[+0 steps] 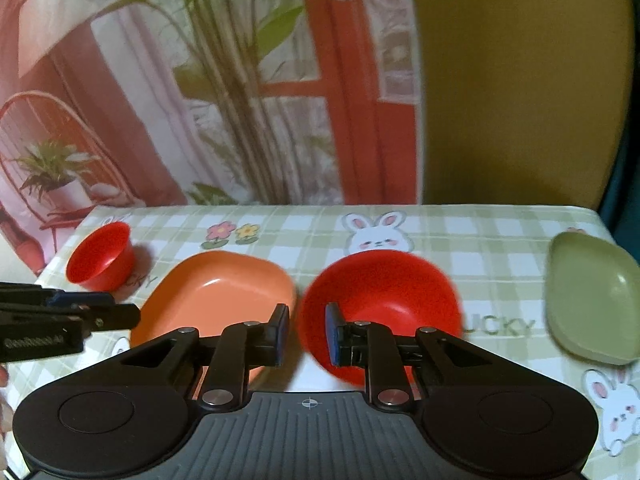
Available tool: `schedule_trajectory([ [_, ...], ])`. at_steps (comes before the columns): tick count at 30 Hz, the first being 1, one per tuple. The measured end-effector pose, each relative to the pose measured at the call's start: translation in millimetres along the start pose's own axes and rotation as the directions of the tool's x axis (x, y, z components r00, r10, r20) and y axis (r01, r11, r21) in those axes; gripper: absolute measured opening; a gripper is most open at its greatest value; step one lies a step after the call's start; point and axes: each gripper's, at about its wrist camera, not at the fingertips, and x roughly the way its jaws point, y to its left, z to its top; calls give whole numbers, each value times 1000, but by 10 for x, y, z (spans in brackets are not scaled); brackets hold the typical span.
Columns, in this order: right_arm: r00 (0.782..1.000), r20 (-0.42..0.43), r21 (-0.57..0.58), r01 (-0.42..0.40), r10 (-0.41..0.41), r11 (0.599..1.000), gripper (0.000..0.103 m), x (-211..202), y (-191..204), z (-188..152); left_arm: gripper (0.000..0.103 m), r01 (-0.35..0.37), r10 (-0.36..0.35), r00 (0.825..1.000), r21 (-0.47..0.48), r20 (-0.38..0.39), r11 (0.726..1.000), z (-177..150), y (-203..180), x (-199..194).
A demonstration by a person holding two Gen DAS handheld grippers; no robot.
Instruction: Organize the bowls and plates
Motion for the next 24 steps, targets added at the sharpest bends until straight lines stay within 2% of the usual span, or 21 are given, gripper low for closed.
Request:
schedule_trajectory([
  [7,996,55,-21,66,-65,998,19,-254,-405,-19,35,14,-14,997,4,78,1000,78,-417,-42],
  [17,986,106,-22,133,-130,991,19,-618,-1138,-50,36,56,-58,990,19,129,998,91,-1106,39],
  [24,976,118,5,186,-185,983,19,-708,-1574,-88,36,70,-78,986,61,146,996,69,-1518,144],
])
